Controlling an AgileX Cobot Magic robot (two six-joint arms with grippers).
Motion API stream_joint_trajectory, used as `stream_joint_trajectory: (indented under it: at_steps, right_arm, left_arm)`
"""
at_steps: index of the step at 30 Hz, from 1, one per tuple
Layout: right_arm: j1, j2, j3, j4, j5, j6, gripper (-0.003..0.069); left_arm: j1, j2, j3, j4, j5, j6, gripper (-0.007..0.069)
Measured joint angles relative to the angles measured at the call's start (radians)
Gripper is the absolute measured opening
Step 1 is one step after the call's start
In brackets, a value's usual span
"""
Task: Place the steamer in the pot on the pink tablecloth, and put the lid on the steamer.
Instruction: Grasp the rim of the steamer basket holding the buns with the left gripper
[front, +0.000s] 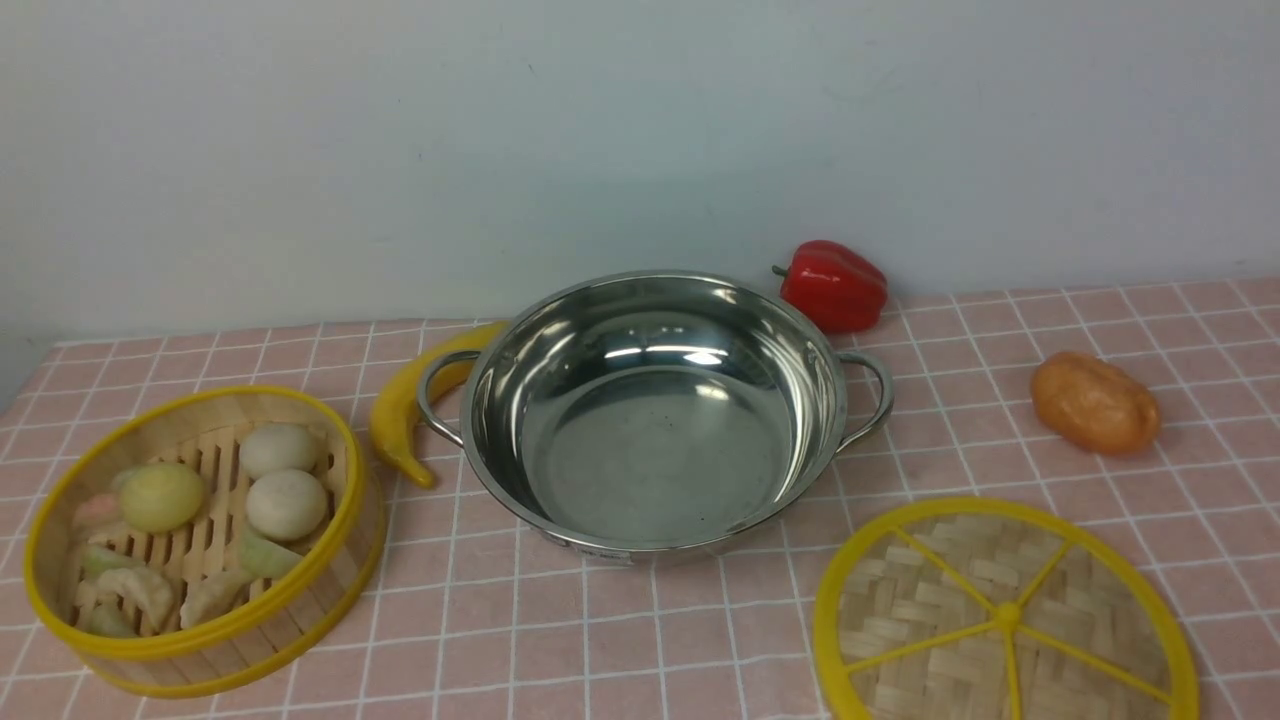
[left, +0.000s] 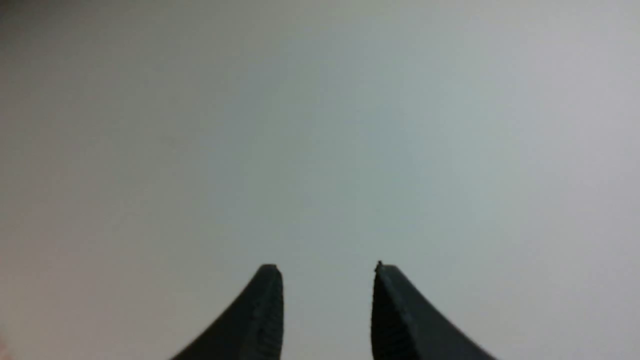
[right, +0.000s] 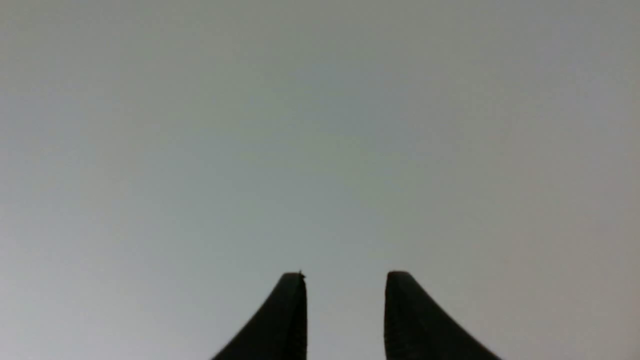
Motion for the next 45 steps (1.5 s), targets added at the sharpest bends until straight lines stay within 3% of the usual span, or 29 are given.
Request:
stream_joint_trajectory:
  at_steps: [2, 4, 6, 10, 12, 13, 14, 17, 18, 19, 22, 24, 26, 32, 37, 38, 42, 45]
  right_arm:
    - [0.0, 0.0, 0.0, 0.0, -0.074, 0.039, 0.024]
    - [0.0, 0.0, 0.0, -0.007, -0.273, 0.072, 0.024]
    - [0.0, 0.005, -0.045, -0.012, -0.46, 0.024, 0.024]
    - [0.0, 0.07, -0.187, -0.094, -0.507, -0.157, 0.024]
    - [0.0, 0.143, -0.296, -0.246, -0.377, -0.26, 0.024]
    - [0.0, 0.15, -0.307, -0.246, -0.377, -0.266, 0.024]
    - [0.0, 0.207, -0.376, -0.387, -0.229, -0.284, 0.024]
    - [0.0, 0.343, -0.504, -0.655, 0.091, -0.199, 0.024]
    - [0.0, 0.352, -0.504, -0.669, 0.113, -0.199, 0.024]
    - [0.0, 0.405, -0.542, -0.759, 0.283, -0.123, 0.024]
    - [0.0, 0.498, -0.571, -0.817, 0.538, -0.043, 0.024]
    - [0.0, 0.528, -0.573, -0.814, 0.639, -0.047, 0.024]
    - [0.0, 0.586, -0.574, -0.757, 0.789, -0.135, 0.024]
    - [0.0, 0.695, -0.576, -0.476, 1.011, -0.538, 0.024]
    - [0.0, 0.755, -0.576, -0.27, 1.081, -0.768, 0.024]
    - [0.0, 0.779, -0.577, -0.186, 1.096, -0.853, 0.024]
    - [0.0, 0.803, -0.577, -0.081, 1.107, -0.966, 0.024]
    - [0.0, 0.808, -0.577, -0.044, 1.108, -1.016, 0.024]
  left_arm:
    - [0.0, -0.001, -0.038, 0.036, -0.044, -0.008, 0.0243]
    - [0.0, -0.002, -0.13, 0.124, -0.099, -0.001, 0.0243]
    - [0.0, 0.008, -0.263, 0.25, -0.069, 0.07, 0.0243]
    - [0.0, 0.079, -0.443, 0.381, 0.118, 0.225, 0.0243]
    - [0.0, 0.168, -0.557, 0.413, 0.315, 0.337, 0.0243]
    - [0.0, 0.176, -0.565, 0.415, 0.352, 0.343, 0.0243]
    - [0.0, 0.24, -0.617, 0.422, 0.479, 0.377, 0.0243]
    - [0.0, 0.388, -0.69, 0.425, 0.734, 0.381, 0.0243]
    - [0.0, 0.408, -0.697, 0.425, 0.75, 0.376, 0.0243]
    - [0.0, 0.486, -0.715, 0.425, 0.868, 0.351, 0.0243]
    - [0.0, 0.611, -0.726, 0.428, 1.04, 0.324, 0.0243]
    - [0.0, 0.675, -0.726, 0.439, 1.097, 0.312, 0.0243]
    - [0.0, 0.78, -0.731, 0.476, 1.21, 0.304, 0.0243]
    - [0.026, 1.03, -0.784, 0.591, 1.388, 0.257, 0.0243]
    - [0.145, 1.171, -0.817, 0.634, 1.392, 0.207, 0.0243]
    - [0.208, 1.224, -0.824, 0.636, 1.363, 0.189, 0.0243]
    - [0.303, 1.32, -0.833, 0.635, 1.285, 0.153, 0.0243]
    - [0.319, 1.384, -0.834, 0.623, 1.229, 0.148, 0.0243]
